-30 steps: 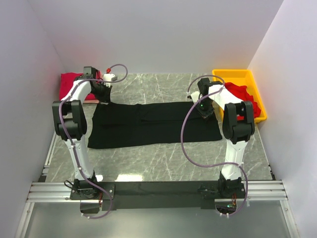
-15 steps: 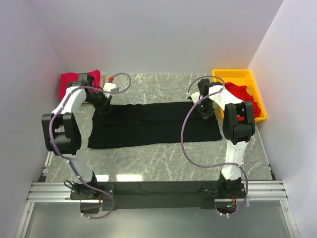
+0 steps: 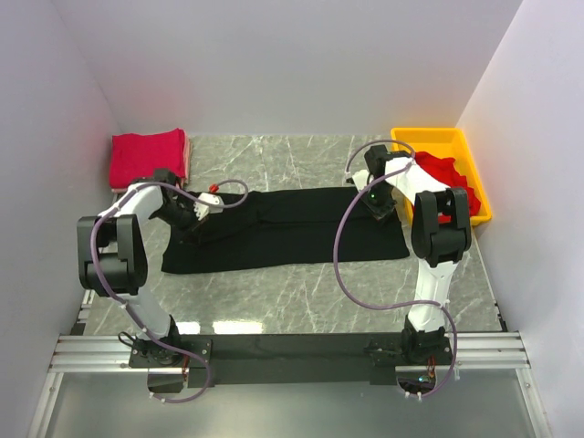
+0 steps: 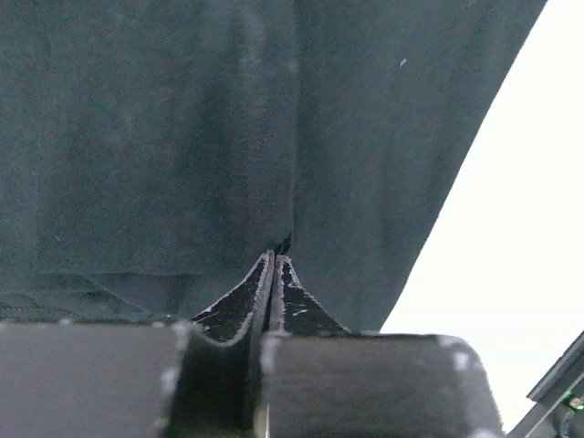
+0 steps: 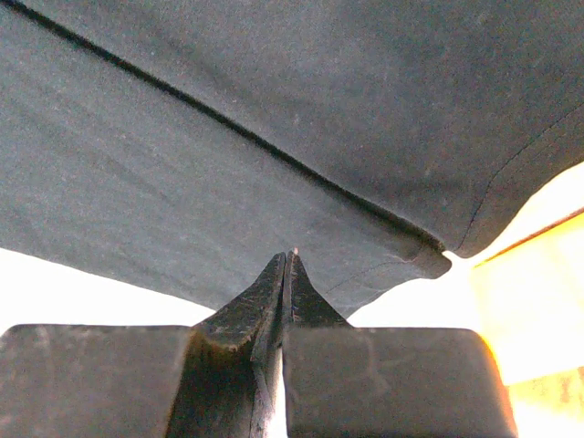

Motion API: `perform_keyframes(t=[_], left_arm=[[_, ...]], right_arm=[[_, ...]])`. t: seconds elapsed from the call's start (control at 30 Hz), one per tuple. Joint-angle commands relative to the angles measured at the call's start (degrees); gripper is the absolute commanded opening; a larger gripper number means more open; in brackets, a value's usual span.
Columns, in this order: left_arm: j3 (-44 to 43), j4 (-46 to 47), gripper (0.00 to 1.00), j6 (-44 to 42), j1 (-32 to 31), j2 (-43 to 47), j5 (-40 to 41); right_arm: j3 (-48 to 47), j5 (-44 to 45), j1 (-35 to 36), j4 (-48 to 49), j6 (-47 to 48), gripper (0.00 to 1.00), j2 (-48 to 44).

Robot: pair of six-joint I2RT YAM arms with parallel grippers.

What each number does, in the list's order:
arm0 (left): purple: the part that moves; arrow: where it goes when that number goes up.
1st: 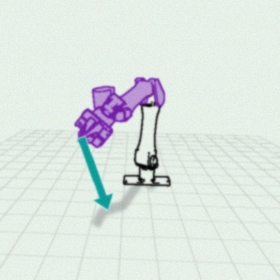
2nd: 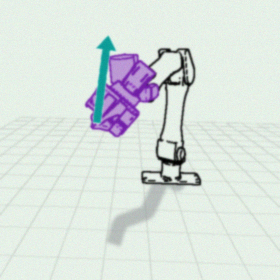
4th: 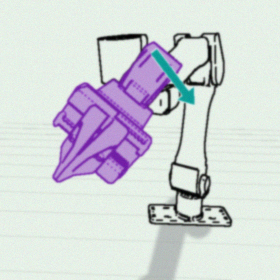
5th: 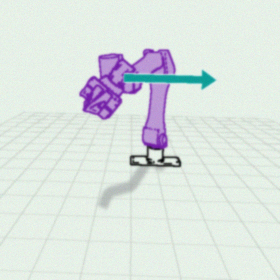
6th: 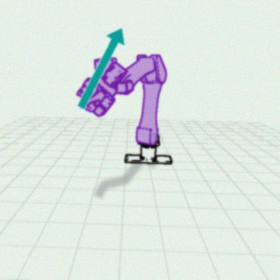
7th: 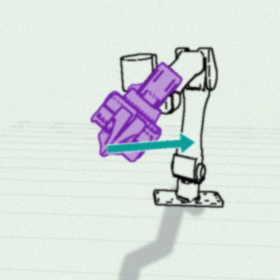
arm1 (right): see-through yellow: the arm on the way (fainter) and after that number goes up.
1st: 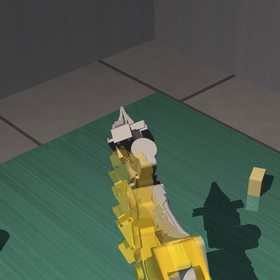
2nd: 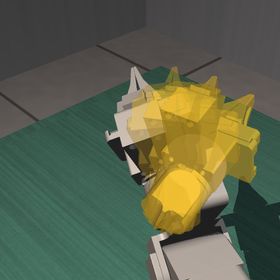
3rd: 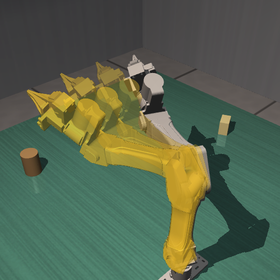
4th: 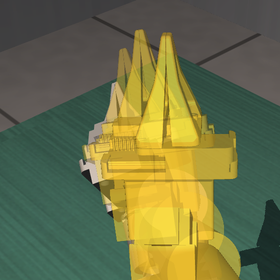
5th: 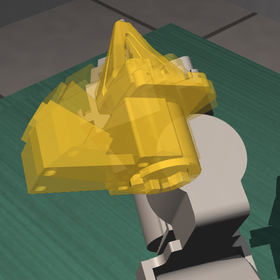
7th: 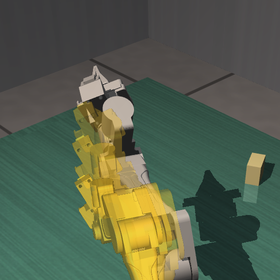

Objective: Fold and stack the t-shirts
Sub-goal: Fold the tshirt

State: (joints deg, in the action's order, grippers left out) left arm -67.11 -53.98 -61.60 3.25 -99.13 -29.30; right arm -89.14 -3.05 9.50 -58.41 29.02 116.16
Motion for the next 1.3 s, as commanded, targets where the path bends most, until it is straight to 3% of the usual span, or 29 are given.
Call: perform_keyframes(t=[0.0,0.07,0.13,0.17,0.3,0.33,0.4,0.6,0.7,0.8,0.83,0.87,0.9,0.93,0.97,1.27], left_arm=[[1.28,2.55,0.06,-2.12,0.09,-0.62,3.72],[0.58,2.82,0.28,-0.19,0.27,-0.97,4.34],[-1.35,2.38,0.4,1.92,0.62,0.25,2.59],[-1.88,1.95,0.5,2.71,0.97,1.13,1.54],[-5.83,1.59,0.53,11.64,1.41,5.43,-2.6],[-5.75,2.99,0.63,14.29,1.5,6.22,-3.04],[-4.26,7.82,0.71,22.47,1.33,8.15,-4.01],[-1.1,13.54,0.6,38.21,0.89,6.32,-3.31],[2.33,18.62,0.58,44.54,0.97,9.56,-0.15],[5.23,20.58,0.49,49.9,0.97,12.12,4.77],[5.41,20.32,0.44,50.87,0.97,12.21,5.91],[5.59,20.05,0.27,53.06,0.89,12.03,7.83],[5.59,19.61,0.21,53.51,0.89,11.6,8.55],[5.59,18.57,0.04,54.74,0.89,10.81,9.17],[5.59,18.12,0.01,55.18,0.89,10.28,9.87],[8.4,21.53,0.01,60.63,-2.45,6.34,12.77]], right_arm=[[-2.44,0.15,0.35,-1.44,0.52,0.0,-1.9],[-4.01,-0.46,0.35,-2.31,0.25,0.0,-1.64],[-5.59,-2.91,0.35,-3.28,0.34,0.0,-1.46],[-7.34,-3.8,0.35,-3.63,0.34,0.0,-1.55],[-12.36,-6.97,0.35,-2.85,-1.06,0.01,-1.55],[-13.85,-6.88,0.52,-2.33,-1.5,0.01,-1.2],[-15.53,-5.13,0.87,-1.79,-2.64,0.01,1.52],[-21.42,-0.82,1.31,-2.06,-4.32,0.01,11.01],[-21.16,1.98,1.67,-1.44,-4.58,0.01,13.65],[-18.8,2.96,2.1,-1.71,-4.41,0.0,14.18],[-16.96,2.96,2.19,-1.7,-4.41,0.0,14.1],[-15.9,2.96,2.37,-1.97,-4.23,0.0,13.66],[-14.84,2.96,2.46,-2.23,-4.14,0.0,13.39],[-12.74,2.79,2.63,-3.1,-3.97,0.0,12.61],[-11.42,2.26,2.81,-3.63,-3.62,0.0,11.99],[8.8,-3.27,3.77,-3.46,-2.74,0.0,-1.54]])
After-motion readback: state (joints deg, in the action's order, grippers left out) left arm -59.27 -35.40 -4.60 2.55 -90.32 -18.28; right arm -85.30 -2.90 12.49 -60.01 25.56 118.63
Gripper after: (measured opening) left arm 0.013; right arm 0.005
